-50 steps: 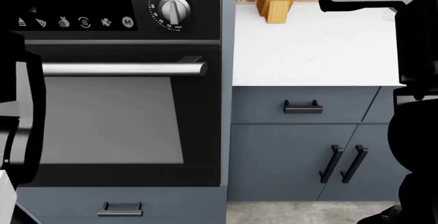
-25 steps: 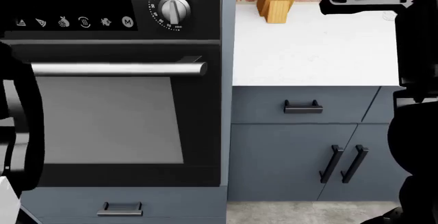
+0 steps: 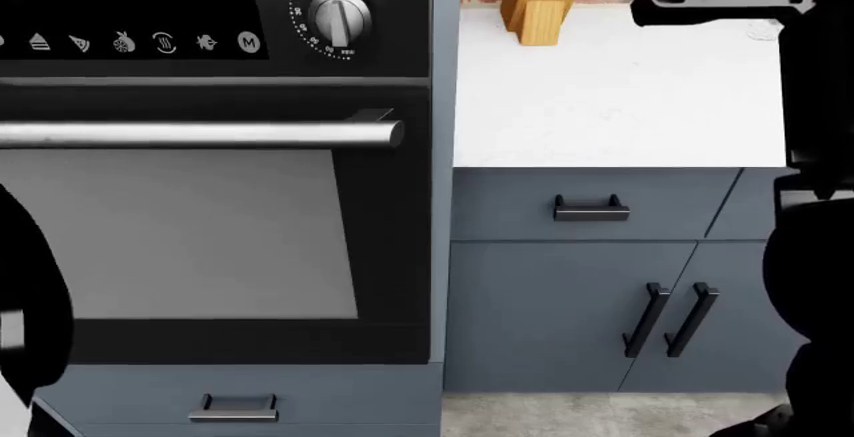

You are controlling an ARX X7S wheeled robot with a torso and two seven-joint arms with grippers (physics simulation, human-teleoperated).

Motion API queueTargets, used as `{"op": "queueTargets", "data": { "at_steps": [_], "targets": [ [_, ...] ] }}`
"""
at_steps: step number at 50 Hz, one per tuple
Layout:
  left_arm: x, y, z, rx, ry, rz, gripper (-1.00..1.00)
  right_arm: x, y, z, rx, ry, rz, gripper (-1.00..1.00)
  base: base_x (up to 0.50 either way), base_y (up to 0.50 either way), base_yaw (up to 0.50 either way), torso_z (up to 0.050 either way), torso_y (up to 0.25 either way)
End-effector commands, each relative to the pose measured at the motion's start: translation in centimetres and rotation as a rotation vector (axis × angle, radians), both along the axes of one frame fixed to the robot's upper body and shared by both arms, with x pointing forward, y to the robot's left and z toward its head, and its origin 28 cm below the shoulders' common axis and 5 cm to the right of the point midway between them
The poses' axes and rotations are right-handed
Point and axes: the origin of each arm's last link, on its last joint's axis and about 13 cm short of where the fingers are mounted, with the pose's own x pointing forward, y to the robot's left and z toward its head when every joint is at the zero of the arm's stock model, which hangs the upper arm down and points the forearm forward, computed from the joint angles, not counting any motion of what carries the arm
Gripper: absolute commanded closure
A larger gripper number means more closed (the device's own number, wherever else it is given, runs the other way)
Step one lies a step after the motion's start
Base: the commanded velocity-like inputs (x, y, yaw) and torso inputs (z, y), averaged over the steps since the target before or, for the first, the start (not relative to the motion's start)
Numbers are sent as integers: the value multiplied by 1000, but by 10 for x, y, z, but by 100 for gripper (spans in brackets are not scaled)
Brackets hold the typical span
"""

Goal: Open the microwave door

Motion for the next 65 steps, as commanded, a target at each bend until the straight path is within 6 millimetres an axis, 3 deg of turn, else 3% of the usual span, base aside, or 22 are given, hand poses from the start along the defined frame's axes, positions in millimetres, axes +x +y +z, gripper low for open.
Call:
{"op": "queueTargets", "data": {
  "at_steps": [1,37,55,56,65],
  "targets": [
    [-37,-7,6,36,-66,-106,100,1,1,2,-5,0,0,-100,0,0,0,0,0],
    [-110,-8,14,25,-134,-212,100,-4,2,3,-9,-6,2,-100,-1,-2,-3,2,5],
    [-111,-6,12,16,-133,-213,100,-3,4,5,-16,-6,5,-100,-2,-4,-3,2,7],
    [-111,-6,12,16,-131,-213,-100,-3,4,5,-16,-6,6,-100,0,-4,-4,0,13],
    [-110,-6,12,12,-129,-217,-100,-3,3,5,-15,-7,5,-100,0,0,0,0,2]
  ]
}}
